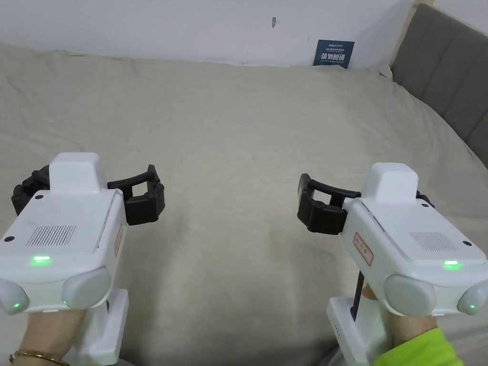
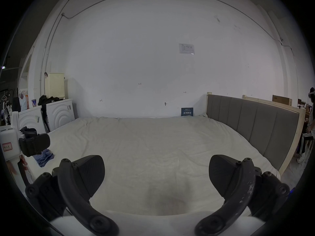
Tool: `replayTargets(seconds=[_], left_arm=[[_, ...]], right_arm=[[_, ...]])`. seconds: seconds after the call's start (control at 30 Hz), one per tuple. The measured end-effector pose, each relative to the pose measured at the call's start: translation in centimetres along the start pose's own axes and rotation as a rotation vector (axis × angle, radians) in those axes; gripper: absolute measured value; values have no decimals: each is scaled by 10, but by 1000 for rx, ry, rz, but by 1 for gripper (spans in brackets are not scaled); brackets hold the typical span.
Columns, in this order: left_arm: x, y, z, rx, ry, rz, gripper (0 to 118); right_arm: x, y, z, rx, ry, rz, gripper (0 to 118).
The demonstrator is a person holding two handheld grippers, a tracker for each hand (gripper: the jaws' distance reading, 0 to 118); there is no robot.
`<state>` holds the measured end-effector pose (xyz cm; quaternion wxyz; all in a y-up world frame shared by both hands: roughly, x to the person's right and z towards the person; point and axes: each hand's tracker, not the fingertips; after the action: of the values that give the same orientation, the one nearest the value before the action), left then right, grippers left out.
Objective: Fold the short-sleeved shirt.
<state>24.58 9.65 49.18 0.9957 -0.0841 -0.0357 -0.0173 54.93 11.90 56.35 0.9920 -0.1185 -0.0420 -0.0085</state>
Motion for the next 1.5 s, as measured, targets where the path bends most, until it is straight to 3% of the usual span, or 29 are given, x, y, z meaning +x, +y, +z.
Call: replayTargets(seconds=[1.5], left_arm=[[4,2,5,11,5,-19,118]], right_arm=[[4,4,3,18,4,-4,118]])
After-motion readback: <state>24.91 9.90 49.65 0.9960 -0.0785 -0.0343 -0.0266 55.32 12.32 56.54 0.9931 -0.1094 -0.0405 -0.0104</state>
